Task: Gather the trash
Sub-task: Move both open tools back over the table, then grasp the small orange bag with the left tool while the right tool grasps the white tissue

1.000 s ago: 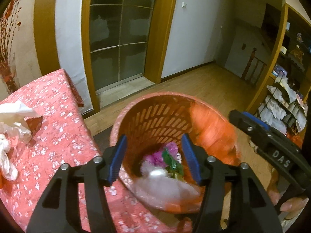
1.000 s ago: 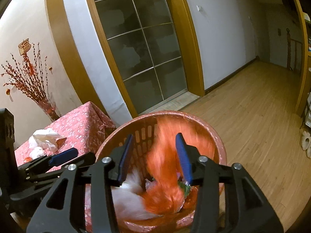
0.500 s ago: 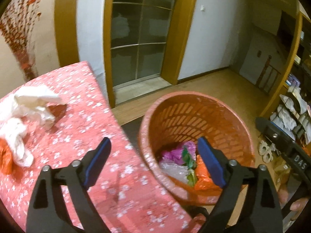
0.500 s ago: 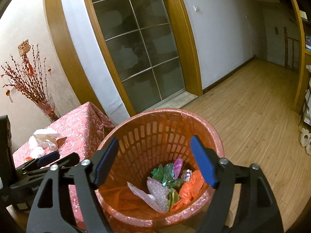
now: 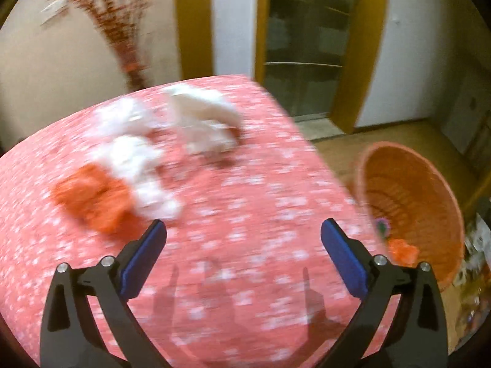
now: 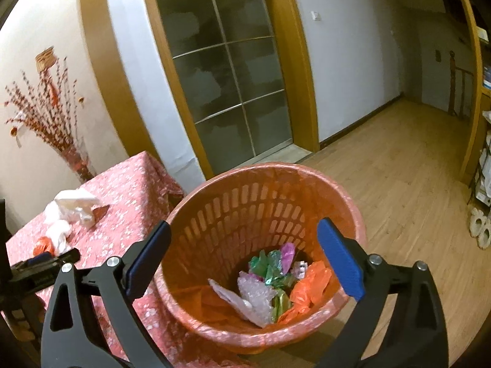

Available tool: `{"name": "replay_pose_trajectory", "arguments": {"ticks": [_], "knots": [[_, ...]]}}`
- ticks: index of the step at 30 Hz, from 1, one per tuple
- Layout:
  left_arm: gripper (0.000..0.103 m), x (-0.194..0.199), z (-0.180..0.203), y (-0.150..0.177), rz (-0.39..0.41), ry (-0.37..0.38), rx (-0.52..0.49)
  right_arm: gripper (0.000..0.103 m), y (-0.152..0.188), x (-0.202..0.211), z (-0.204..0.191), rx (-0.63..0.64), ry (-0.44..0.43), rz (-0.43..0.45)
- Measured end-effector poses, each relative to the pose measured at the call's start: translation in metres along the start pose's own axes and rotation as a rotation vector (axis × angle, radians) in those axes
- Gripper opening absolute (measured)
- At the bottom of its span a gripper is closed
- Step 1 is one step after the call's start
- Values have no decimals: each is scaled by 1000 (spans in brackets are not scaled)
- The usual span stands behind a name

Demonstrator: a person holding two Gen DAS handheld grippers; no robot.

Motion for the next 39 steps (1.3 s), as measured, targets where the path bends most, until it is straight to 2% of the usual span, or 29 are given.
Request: {"name": "replay_pose_trajectory", "arguments": {"ticks": [5,10,13,17,19,24,25,27,32,35,39], "knots": [[99,13,-66,7,1,-64,103,95,9,1,-22,63,-26,-15],[99,24,-132,6,35,-39,271,95,15,0,-36,82,-47,-37],[99,25,-156,1,79,-18,379,95,18,1,-44,95,-51,-42],[99,17,-172,-4,81,-15,487,95,20,2,-52,116,-49,-45],[98,11,-176,-8,74,-44,476,95,21,1,-54,123,-48,-47],[95,-1,-169,-20,46,-119,374,95,24,0,-56,129,-44,-57],[93,-3,-168,-21,40,-133,360,95,24,0,-57,128,-46,-59],[76,-12,-169,-21,5,-141,346,95,25,0,-59,127,-52,-64],[48,-24,-169,-12,-44,-100,328,95,24,2,-73,150,-74,-62],[42,-20,-175,-8,-36,-82,320,95,23,1,-87,164,-99,-63],[41,1,-184,-4,1,-113,296,95,22,-1,-113,195,-143,-68]]}}
Point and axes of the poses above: each gripper's, at about its wrist camera, not at the fingertips, and x roughly against the way its jaws point, z to its right, y to its underside, the point moved 6 cm from there along -x, roughly the way its jaws point, and after that the axes turned 6 degrees about y, right-handed, at the moved point
